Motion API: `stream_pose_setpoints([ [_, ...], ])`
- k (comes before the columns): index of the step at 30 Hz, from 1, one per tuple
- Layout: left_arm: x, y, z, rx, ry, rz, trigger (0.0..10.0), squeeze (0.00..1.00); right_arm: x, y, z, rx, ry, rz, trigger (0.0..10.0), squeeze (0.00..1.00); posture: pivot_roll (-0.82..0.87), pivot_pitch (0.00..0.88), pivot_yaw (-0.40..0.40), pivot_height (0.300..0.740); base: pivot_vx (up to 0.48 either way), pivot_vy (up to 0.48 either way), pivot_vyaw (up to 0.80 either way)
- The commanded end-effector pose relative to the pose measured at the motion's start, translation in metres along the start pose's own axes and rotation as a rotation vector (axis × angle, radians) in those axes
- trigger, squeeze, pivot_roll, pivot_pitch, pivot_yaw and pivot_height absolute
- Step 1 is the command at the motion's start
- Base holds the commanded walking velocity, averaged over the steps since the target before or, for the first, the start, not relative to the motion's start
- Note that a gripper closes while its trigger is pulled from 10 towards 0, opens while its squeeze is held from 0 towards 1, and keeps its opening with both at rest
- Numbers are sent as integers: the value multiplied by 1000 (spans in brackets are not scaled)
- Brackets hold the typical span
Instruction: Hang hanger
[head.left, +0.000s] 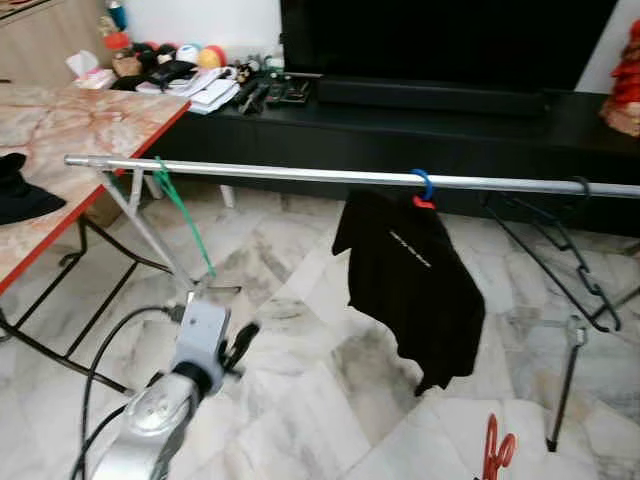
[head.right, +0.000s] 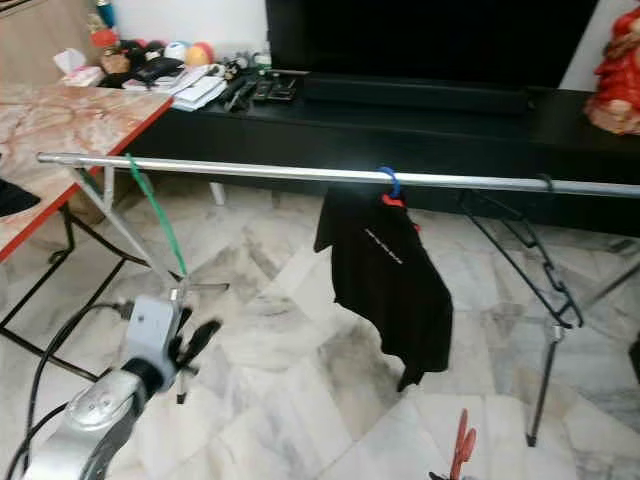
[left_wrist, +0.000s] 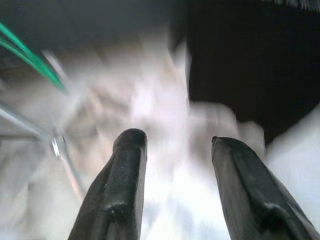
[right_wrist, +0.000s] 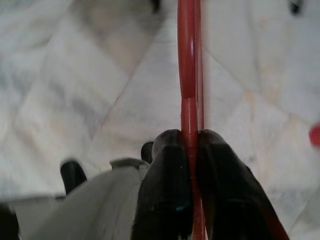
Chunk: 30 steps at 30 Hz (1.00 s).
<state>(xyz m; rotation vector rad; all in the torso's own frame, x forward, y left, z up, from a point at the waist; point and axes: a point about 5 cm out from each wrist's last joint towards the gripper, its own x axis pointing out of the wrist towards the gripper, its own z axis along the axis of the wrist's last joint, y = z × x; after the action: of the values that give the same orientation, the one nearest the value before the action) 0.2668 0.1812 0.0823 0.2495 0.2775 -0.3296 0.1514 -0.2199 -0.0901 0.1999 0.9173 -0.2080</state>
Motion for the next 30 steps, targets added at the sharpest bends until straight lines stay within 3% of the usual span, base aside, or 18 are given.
stream_pose_setpoints([
  [1, -2, -9, -24, 106, 120, -142, 10000, 0, 1, 11, 3, -184, 15, 144, 10000, 0, 13, 146, 0, 740, 0, 0, 0],
  [4, -6, -16, -31, 256, 181, -324, 10000, 0, 1, 21, 7, -396, 47, 317, 10000, 0, 14, 149, -6, 740, 0, 0, 0],
  [5, -6, -16, -31, 256, 181, -324, 10000, 0, 1, 21, 7, -396, 47, 317, 10000, 0, 14, 149, -6, 740, 0, 0, 0],
  [6, -8, -20, -30, 299, 195, -441, 10000, 0, 0, 28, 7, -522, 70, 439, 10000, 0, 13, 146, -11, 740, 0, 0, 0],
  [8, -8, -22, -29, 308, 194, -482, 10000, 0, -1, 31, 7, -558, 79, 479, 10000, 0, 10, 145, -14, 740, 0, 0, 0],
  [9, -6, -25, -24, 337, 183, -557, 10000, 0, -3, 37, 7, -650, 99, 574, 10000, 0, 8, 144, -19, 740, 0, 0, 0],
  [10, -6, -25, -24, 337, 183, -557, 10000, 0, -3, 37, 7, -650, 99, 574, 10000, 0, 8, 144, -19, 740, 0, 0, 0],
  [15, 5, -44, -5, 324, 110, -772, 10000, 0, -8, 47, 1, -984, 213, 805, 10000, 0, 2, 135, -38, 740, 0, 0, 0],
  [18, 10, -50, 15, 310, 63, -894, 10000, 0, -9, 49, 2, -1040, 211, 842, 10000, 0, 0, 124, -45, 740, 0, 0, 0],
  [20, 12, -52, 22, 316, 63, -950, 10000, 0, -11, 73, 89, -1018, 41, 1040, 10000, 0, 0, 124, -45, 740, 0, 0, 0],
  [22, 14, -53, 25, 353, 72, -987, 10000, 0, -22, 86, 138, -1056, -54, 1157, 10000, 0, -1, 121, -47, 740, 0, 0, 0],
  [24, 18, -53, 26, 425, 94, -1005, 10000, 0, -27, 91, 159, -1147, -103, 1155, 10000, 0, -7, 120, -48, 740, 0, 0, 0],
  [30, 23, -46, 27, 474, 98, -953, 10000, 0, -34, 91, 178, -1213, -110, 1172, 10000, 0, -19, 119, -53, 740, 0, 0, 0],
])
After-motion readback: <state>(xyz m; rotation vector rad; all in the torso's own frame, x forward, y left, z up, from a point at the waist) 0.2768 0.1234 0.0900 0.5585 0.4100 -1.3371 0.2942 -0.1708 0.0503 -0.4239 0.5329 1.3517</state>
